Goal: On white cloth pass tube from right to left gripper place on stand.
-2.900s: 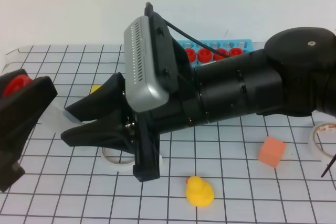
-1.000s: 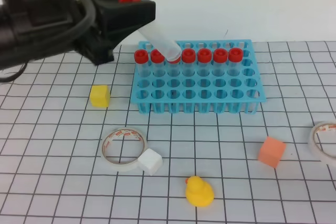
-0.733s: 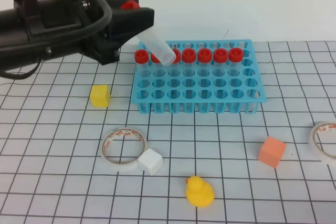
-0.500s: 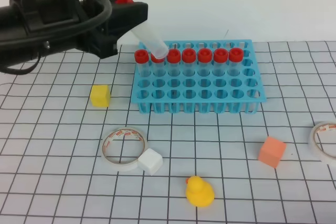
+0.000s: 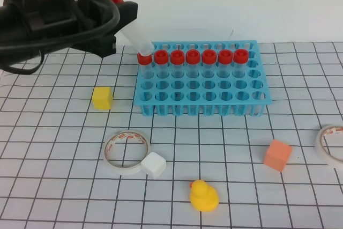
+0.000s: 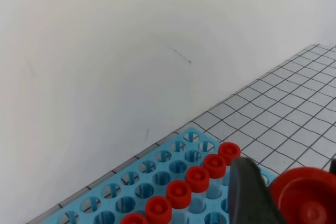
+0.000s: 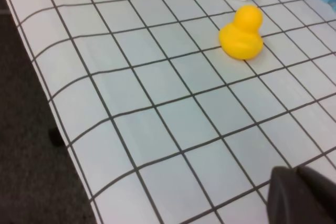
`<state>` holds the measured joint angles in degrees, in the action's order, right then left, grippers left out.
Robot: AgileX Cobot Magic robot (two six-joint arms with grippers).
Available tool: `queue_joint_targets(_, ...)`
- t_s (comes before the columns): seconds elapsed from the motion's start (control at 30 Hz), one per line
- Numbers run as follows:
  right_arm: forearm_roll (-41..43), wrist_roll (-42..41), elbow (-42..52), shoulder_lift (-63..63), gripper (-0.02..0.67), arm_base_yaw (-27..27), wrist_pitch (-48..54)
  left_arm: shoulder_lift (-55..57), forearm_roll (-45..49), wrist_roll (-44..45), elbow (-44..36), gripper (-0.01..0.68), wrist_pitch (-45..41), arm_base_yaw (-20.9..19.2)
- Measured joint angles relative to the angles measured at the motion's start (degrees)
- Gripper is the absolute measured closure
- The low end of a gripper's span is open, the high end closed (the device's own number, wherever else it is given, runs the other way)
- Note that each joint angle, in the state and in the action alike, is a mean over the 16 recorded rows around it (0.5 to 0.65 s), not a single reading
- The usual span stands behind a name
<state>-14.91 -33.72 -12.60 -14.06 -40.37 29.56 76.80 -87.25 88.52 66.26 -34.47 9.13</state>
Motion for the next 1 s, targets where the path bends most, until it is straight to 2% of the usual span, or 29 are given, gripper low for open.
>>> queue_joint_targets(0.2, -0.01, 0.0, 0.07, 0.0, 0.649, 0.0, 0.61, 0.15, 6.5, -5.32, 0.0, 0.413, 0.65, 1.2)
queue_joint_targets(0.43, -0.01, 0.0, 0.09, 0.0, 0.649, 0.0, 0.65, 1.3, 22.79, -24.82, 0.01, 0.414, 2.72, 5.58)
queue_joint_targets(0.73, -0.01, 0.0, 0.09, 0.0, 0.65, 0.0, 0.71, 2.58, 51.24, -59.48, 0.59, 0.414, 11.44, 17.1)
queue_joint_targets(0.87, -0.01, 0.0, 0.09, 0.0, 0.65, 0.0, 0.76, 2.76, 58.52, -68.51, 0.9, 0.414, 17.0, 22.31)
queue_joint_targets(1.0, -0.01, 0.0, 0.09, 0.0, 0.65, 0.0, 0.81, 3.42, 61.74, -72.96, 1.2, 0.414, 22.36, 26.91)
